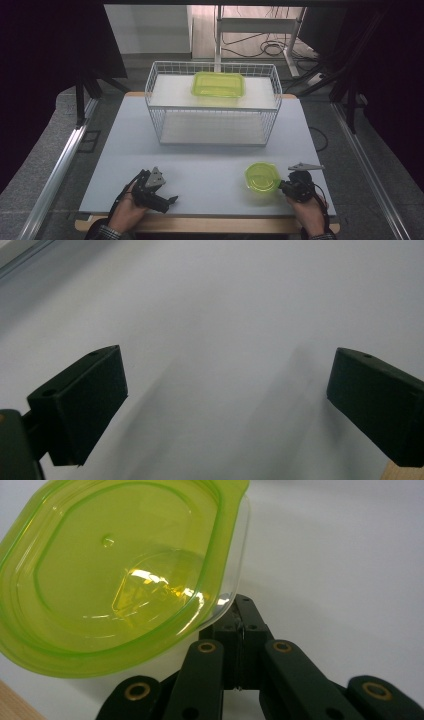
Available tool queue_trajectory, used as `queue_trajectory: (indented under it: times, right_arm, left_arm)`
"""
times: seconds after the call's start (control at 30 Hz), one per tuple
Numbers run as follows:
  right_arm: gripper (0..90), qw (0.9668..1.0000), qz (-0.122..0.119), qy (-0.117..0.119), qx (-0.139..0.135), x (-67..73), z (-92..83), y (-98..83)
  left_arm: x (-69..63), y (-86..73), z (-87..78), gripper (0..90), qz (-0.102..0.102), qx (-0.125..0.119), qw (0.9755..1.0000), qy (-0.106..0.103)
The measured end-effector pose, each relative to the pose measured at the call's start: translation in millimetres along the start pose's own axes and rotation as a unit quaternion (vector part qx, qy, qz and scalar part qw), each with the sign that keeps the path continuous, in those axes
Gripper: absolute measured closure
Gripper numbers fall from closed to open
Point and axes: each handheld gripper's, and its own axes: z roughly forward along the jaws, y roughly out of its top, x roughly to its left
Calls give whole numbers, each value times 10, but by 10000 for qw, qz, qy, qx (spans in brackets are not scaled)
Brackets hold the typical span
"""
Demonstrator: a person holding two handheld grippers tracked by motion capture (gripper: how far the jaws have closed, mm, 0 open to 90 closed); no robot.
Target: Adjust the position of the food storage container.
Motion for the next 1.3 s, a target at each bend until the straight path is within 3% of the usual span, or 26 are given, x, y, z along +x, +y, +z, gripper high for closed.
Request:
queue_trajectory:
  times: [0.37, 0.93, 1.2, 1.3]
  right_arm:
    - [889, 9990, -354, 263, 45, 272, 194, 116]
    - [889, 9951, -571, 796, 89, 639, 420, 226]
    - [890, 9932, -697, 922, 117, 786, 534, 280]
    - [889, 9923, -939, 803, 122, 854, 555, 304]
  left_arm:
    - [2, 1, 5, 29, 16, 7, 10000, 2]
    - [-5, 4, 18, 32, 66, 57, 10000, 36]
    - [-9, 5, 21, 34, 100, 85, 9999, 49]
    - [-12, 3, 19, 35, 116, 93, 9999, 65]
